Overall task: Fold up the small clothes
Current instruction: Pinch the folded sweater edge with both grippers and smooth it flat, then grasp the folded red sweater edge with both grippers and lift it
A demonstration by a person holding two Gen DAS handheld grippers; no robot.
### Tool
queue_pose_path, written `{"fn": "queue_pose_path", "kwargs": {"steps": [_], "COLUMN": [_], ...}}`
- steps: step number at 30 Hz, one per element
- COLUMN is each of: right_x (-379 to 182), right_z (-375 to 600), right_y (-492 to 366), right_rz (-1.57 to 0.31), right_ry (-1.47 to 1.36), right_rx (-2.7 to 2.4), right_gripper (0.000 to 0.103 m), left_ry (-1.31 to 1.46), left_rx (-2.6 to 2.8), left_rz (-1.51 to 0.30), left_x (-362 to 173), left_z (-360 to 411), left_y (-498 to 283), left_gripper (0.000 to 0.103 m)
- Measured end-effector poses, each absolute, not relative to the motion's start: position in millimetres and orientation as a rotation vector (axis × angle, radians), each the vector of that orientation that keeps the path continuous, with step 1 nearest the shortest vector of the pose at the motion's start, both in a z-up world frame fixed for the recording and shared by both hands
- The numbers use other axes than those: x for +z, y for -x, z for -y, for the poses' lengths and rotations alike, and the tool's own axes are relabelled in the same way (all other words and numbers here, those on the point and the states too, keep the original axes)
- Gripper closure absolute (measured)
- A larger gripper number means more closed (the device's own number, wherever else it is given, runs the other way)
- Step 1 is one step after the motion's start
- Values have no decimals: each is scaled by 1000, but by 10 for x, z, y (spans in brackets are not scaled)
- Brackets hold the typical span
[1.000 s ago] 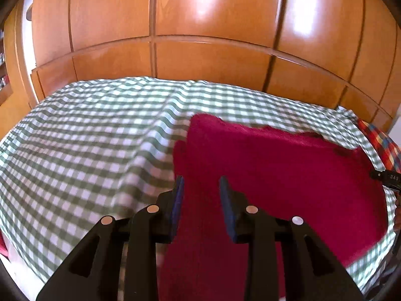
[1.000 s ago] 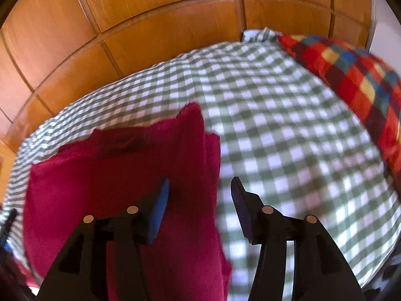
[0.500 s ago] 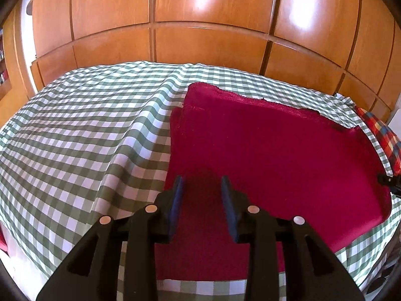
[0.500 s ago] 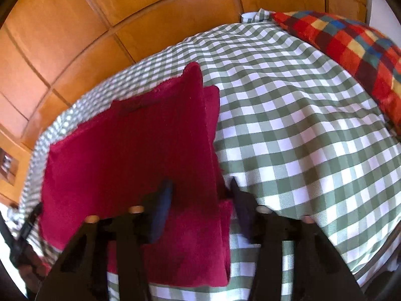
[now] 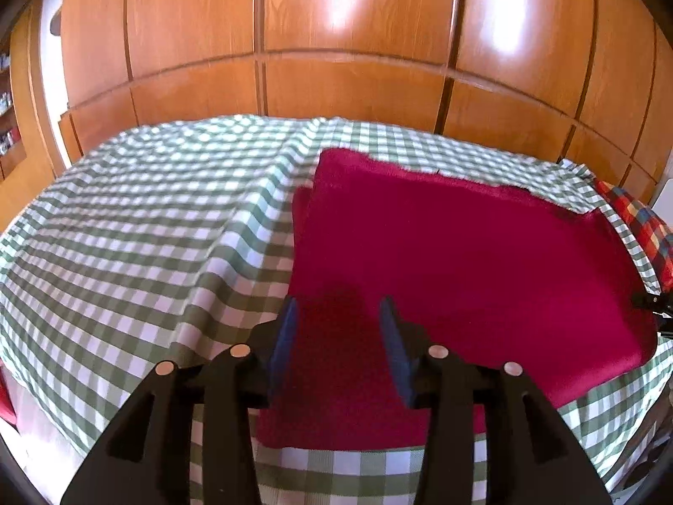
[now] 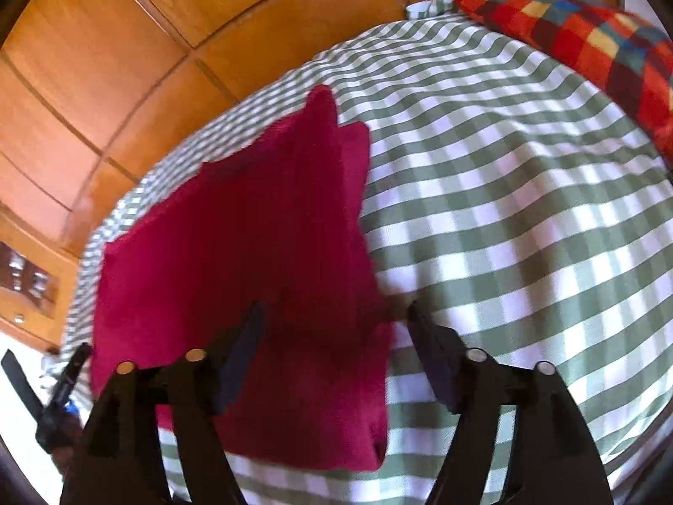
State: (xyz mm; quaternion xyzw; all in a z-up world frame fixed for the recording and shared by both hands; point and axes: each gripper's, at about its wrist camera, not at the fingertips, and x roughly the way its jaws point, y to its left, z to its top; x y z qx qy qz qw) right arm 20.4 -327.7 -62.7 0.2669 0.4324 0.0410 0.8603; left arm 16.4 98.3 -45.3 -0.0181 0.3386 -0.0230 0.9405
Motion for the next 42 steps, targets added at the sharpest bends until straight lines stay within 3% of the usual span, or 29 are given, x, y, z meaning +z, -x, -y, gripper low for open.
{"fn": "queue_pose_path", "kwargs": {"steps": [16, 20, 28, 36, 42], "right_x": [-826, -842, -842, -781, -541], "right_z": [3335, 3325, 3298, 3129, 2962], "right_y": [-153, -150, -165, -213, -237], "right_rz": [-894, -886, -890, -912, -892], "right_ry": [-712, -710, -704, -642, -602], "right_rx": [281, 301, 343, 337, 347], "right_gripper": [32, 46, 56, 78, 83], "left_ry": [-11, -40, -77, -116, -100], "left_rx": [-134, -157, -203, -224, -236], "left_rz": [-670, -678, -717, -744, -779], "left_x": [-230, -236, -323, -427, -521], "left_z": [-534, -394, -95, 75, 37], "left_y": [-70, -94, -219, -307, -386], "left_gripper": [57, 56, 56, 56, 54]}}
